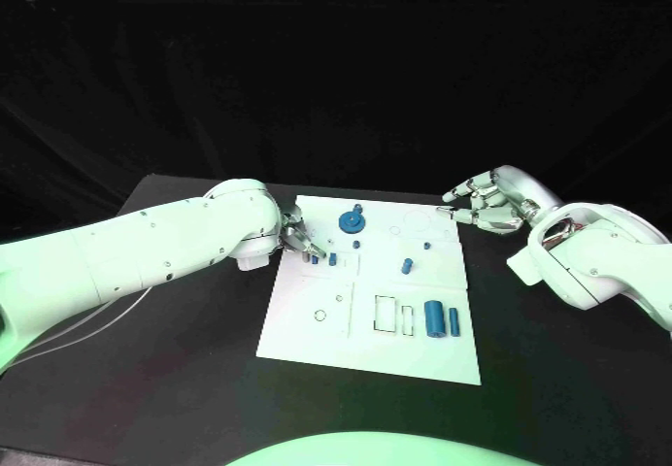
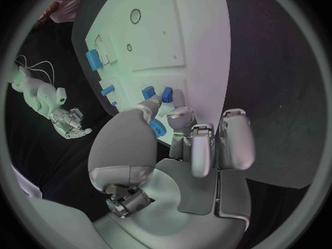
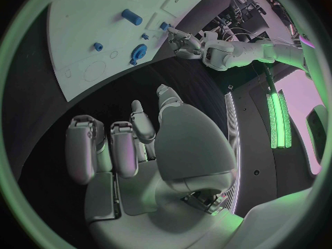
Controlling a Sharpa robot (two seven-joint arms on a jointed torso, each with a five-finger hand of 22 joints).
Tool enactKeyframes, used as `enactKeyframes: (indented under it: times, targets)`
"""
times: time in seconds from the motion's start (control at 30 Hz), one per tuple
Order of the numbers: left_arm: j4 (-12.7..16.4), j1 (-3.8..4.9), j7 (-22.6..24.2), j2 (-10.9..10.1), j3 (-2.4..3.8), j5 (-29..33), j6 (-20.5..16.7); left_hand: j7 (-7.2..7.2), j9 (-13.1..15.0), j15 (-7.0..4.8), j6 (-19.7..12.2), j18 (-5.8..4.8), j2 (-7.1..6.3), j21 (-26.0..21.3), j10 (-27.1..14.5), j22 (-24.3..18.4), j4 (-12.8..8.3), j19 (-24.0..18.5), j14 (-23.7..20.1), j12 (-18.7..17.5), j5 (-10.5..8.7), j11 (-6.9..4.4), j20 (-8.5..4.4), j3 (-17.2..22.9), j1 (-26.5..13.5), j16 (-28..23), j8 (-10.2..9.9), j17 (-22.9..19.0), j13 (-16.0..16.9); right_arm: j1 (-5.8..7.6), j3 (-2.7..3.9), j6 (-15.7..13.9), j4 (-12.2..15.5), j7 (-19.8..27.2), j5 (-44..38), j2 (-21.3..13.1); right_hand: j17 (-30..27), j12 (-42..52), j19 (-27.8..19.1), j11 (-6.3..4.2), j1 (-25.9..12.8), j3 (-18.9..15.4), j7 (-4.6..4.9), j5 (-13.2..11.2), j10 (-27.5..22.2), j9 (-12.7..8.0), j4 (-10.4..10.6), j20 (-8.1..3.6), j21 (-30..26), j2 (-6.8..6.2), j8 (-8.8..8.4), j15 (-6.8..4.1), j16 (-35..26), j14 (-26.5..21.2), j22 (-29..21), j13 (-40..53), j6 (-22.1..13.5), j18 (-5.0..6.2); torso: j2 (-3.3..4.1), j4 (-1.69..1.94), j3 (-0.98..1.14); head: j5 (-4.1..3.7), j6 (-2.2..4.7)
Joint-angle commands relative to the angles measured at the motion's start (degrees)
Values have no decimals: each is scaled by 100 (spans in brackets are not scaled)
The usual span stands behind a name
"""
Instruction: Assemble the parts on the task board
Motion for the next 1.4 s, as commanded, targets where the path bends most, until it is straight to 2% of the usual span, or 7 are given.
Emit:
enactKeyframes:
  times: [0.03, 0.53, 0.7, 0.8, 1.0, 1.2, 1.4]
  targets:
    - [9, -1, -1, 0, 3, 45, -61, 4, -11, -7, 35, -106, 50, 11, -19, 2, 85, 26, 565, 5, -4, 16, 16, -214, -8, 32, -44, 1413, 1, -4, 0, 8, 1, 39, -28, -1, 479, -20, -22, -22, -42, -40, 4, 25, -23, -11, 16, -31, -23, 40, 23, -21, -20, 342, 877, -9, 23, 67, -3, 4, 0, 1, 5]
    - [163, 3, 457, -137, 91, 464, -978, 64, -53, 30, -97, -60, 114, -137, -271, -222, 318, -74, 562, -455, -2, 70, 32, -818, 149, 24, -135, 1405, -472, -9, -1, -14, -16, 51, -36, 7, 461, -27, -38, -21, -64, -55, 4, 28, -33, -13, 35, -31, -54, 48, 24, -21, -32, 338, 861, -21, 20, 74, -2, -1, 1, -14, 47]
    - [293, 22, 1034, -249, 138, 648, -1502, 191, -78, 118, -403, 93, 216, -657, -810, -1005, 238, -429, 525, -1277, 11, 182, 56, -946, 523, -66, -220, 1301, -1346, -11, -2, -18, -22, 47, -35, -1, 429, -28, -51, -21, -64, -56, 4, 29, -35, -14, 35, -31, -76, 49, 24, -21, -53, 330, 849, -22, 20, 79, -3, 4, 4, -47, 63]
    - [412, 31, 1675, -277, 150, 571, -1866, 329, -137, 220, -709, 183, 236, -1035, -1206, -1514, 43, -693, 310, -1529, -2, 306, 123, -849, 1048, -551, -303, 758, -1566, -11, -2, -39, -23, 55, -35, -7, 389, -46, -72, -22, -51, -55, 3, 37, -57, -15, 30, -31, -114, 55, 25, -21, -81, 319, 829, -46, 18, 88, -4, 5, 3, -93, 82]
    - [522, 32, 2753, -172, 116, 107, -2299, 649, -615, 507, -1244, 543, 145, -2803, -2255, -3665, -248, -1944, -689, -2305, 40, 626, 376, -486, 2020, -2206, -796, -901, -2096, -15, -3, -75, -28, 91, -35, -14, 348, -67, -97, -23, -21, -56, 2, 58, -85, -18, 17, -31, -161, 63, 29, -23, -112, 307, 805, -73, 16, 99, 3, 7, -10, -151, 101]
    - [359, 18, 3171, 58, 21, -668, -2401, 659, -1114, 589, -1016, 571, -102, -3276, -2403, -3999, -434, -1931, -1206, -2991, 12, 703, 492, -125, 2493, -3237, -1017, -2056, -2909, -23, -4, -89, -28, 125, -35, -13, 306, -104, -121, -25, 6, -54, 2, 78, -131, -20, 7, -33, -208, 73, 33, -24, -145, 294, 781, -121, 17, 109, -4, 7, -1, -177, 132]
    - [16, -7, 3188, 336, -51, -1352, -2107, 661, -1482, 607, -892, 567, -212, -3226, -2427, -3986, -535, -1731, -953, -3436, -1, 752, 494, 79, 2574, -2927, -1276, -2045, -3467, -34, -4, -93, -24, 142, -35, -5, 290, -126, -134, -25, 23, -55, 1, 109, -156, -22, 2, -34, -233, 81, 36, -25, -160, 289, 769, -147, 16, 114, 6, -3, -8, -204, 149]
